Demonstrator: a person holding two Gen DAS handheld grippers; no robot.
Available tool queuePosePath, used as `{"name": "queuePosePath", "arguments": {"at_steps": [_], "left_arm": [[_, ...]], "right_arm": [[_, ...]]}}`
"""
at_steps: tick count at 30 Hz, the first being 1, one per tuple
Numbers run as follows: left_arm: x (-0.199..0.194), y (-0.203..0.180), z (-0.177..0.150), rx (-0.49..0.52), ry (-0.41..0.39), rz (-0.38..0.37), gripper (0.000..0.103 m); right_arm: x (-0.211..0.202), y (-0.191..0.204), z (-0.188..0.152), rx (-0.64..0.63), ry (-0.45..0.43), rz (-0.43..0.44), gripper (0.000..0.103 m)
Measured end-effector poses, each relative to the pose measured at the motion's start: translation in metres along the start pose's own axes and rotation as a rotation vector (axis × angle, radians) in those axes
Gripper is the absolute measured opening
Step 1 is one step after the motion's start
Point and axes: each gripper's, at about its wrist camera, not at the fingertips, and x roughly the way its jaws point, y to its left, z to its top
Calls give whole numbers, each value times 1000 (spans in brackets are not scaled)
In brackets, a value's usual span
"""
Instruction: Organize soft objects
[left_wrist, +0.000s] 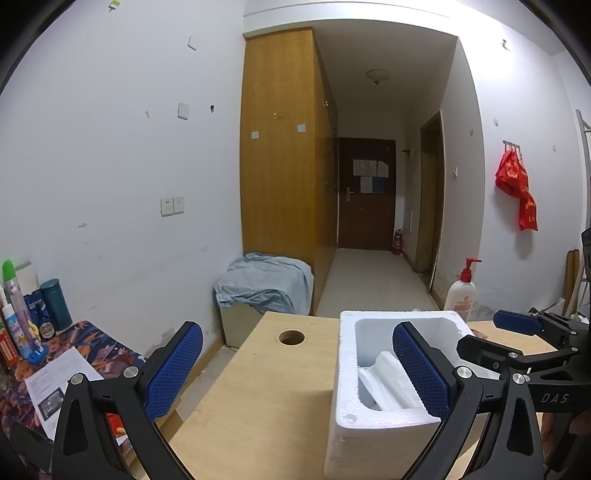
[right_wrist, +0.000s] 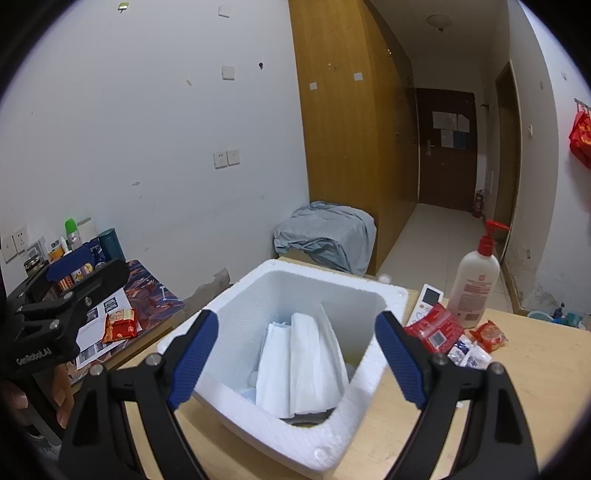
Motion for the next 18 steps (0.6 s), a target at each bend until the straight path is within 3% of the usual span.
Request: {"name": "queuePosePath", "arguments": {"at_steps": [8,18], "left_arm": [[-8,-21,0,13,-8,-42,103],[-14,-58,0,33,-9,-119,103]], "right_arm": [[-28,-16,-6,25,-29,-46,90],[-69,-48,-16,71,-59,-146,103]]}}
